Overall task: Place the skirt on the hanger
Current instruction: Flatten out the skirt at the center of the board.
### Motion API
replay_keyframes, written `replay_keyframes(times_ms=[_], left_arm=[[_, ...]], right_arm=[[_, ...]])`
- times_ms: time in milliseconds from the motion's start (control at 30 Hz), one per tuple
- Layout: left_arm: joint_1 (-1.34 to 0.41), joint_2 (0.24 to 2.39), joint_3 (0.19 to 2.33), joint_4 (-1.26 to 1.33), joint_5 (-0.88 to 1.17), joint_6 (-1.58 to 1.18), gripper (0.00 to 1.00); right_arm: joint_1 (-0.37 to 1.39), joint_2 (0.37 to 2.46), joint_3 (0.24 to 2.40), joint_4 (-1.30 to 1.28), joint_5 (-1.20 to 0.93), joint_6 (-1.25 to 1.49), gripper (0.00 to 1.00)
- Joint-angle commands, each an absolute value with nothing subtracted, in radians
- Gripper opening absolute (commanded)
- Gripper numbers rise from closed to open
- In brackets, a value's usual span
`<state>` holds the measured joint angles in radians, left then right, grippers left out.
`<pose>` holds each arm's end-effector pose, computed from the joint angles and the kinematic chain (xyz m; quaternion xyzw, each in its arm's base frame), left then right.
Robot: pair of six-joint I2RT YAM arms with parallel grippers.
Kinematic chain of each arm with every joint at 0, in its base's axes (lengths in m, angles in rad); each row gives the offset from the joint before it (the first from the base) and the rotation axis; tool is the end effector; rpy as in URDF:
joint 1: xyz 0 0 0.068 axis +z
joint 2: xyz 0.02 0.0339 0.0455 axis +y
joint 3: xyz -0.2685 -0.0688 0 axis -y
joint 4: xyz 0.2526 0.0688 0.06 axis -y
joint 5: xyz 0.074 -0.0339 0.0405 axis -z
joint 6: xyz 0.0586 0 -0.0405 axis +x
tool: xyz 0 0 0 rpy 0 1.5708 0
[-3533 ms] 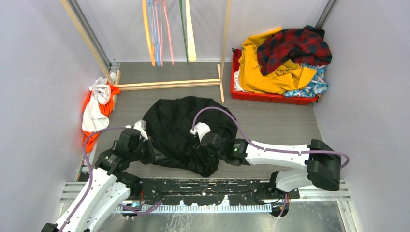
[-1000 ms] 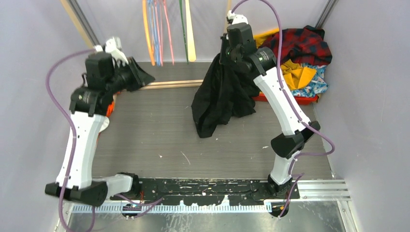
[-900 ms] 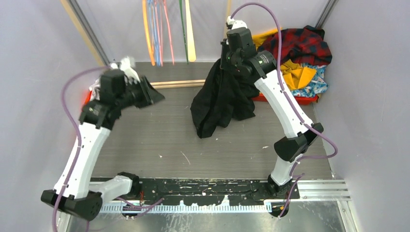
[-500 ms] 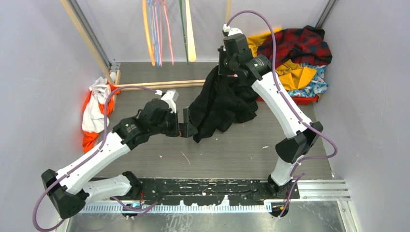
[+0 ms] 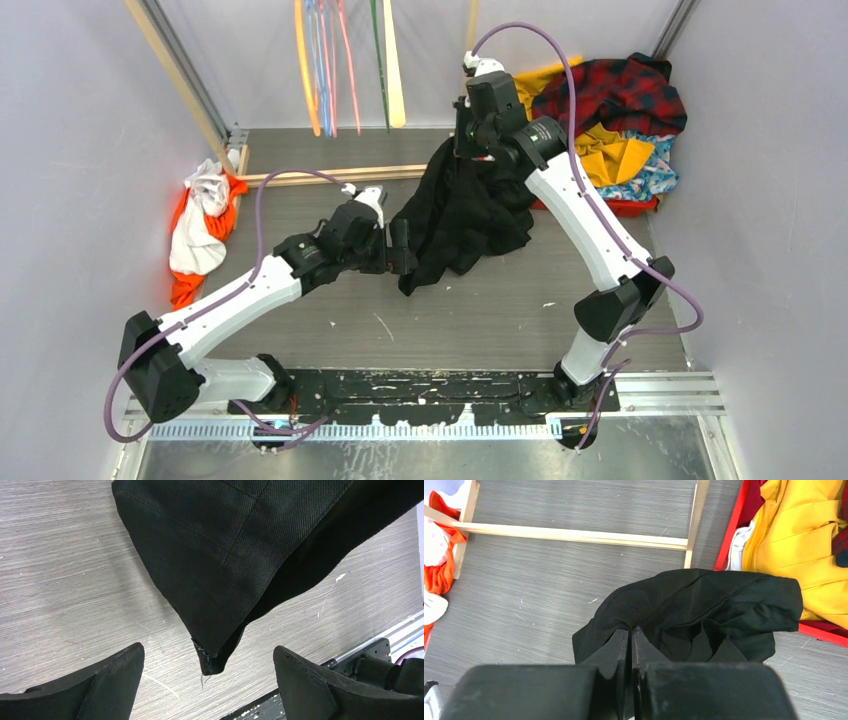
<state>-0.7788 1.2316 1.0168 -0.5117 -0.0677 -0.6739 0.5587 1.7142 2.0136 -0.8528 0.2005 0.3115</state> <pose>0.2087 -0.2004 0.2835 0.0339 0.9112 -0.2489 0.3266 0.3401 0.1989 0.4420 -0.0588 0.8684 0.1250 0.4763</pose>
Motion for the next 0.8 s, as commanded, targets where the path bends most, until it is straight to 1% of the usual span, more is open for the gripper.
replay_keyframes(times_ms=[0, 67, 333, 400, 467, 500, 533, 567, 600, 633, 667, 767], left_arm=[[-0.786, 1.238, 1.010, -0.439, -0.093, -0.662, 0.99], [-0.786, 1.249, 0.998, -0.437, -0.098, -0.664, 1.00], [-0.787, 1.327, 0.964, -0.407, -0.112, -0.679, 0.90], [-0.787, 1.337, 0.962, -0.403, -0.107, -0.680, 0.80], [-0.786, 1.349, 0.964, -0.405, -0.115, -0.680, 0.73], [-0.786, 1.357, 0.966, -0.405, -0.119, -0.679, 0.68], [-0.786, 1.367, 0.968, -0.403, -0.126, -0.676, 0.59], [-0.787, 1.377, 0.973, -0.406, -0.138, -0.673, 0.46], [-0.786, 1.386, 0.979, -0.408, -0.147, -0.670, 0.19], [-0.784, 1.396, 0.990, -0.420, -0.171, -0.670, 0.02], [-0.785, 1.404, 1.002, -0.427, -0.189, -0.666, 0.00], [-0.767, 1.416, 1.048, -0.460, -0.199, -0.652, 0.00]], right_arm=[[0.558, 1.648, 2.008, -0.792, 0.212, 0.292, 0.01], [0.558, 1.645, 1.998, -0.785, 0.209, 0.292, 0.01], [0.558, 1.634, 1.970, -0.778, 0.207, 0.286, 0.01], [0.558, 1.630, 1.966, -0.779, 0.210, 0.282, 0.01], [0.558, 1.628, 1.964, -0.776, 0.215, 0.281, 0.01], [0.558, 1.629, 1.965, -0.776, 0.209, 0.280, 0.01], [0.558, 1.628, 1.964, -0.776, 0.205, 0.280, 0.01], [0.558, 1.628, 1.964, -0.775, 0.204, 0.281, 0.01], [0.558, 1.628, 1.963, -0.776, 0.202, 0.281, 0.01], [0.558, 1.625, 1.959, -0.775, 0.197, 0.281, 0.01], [0.558, 1.622, 1.953, -0.773, 0.196, 0.281, 0.01], [0.558, 1.612, 1.935, -0.773, 0.186, 0.279, 0.01]])
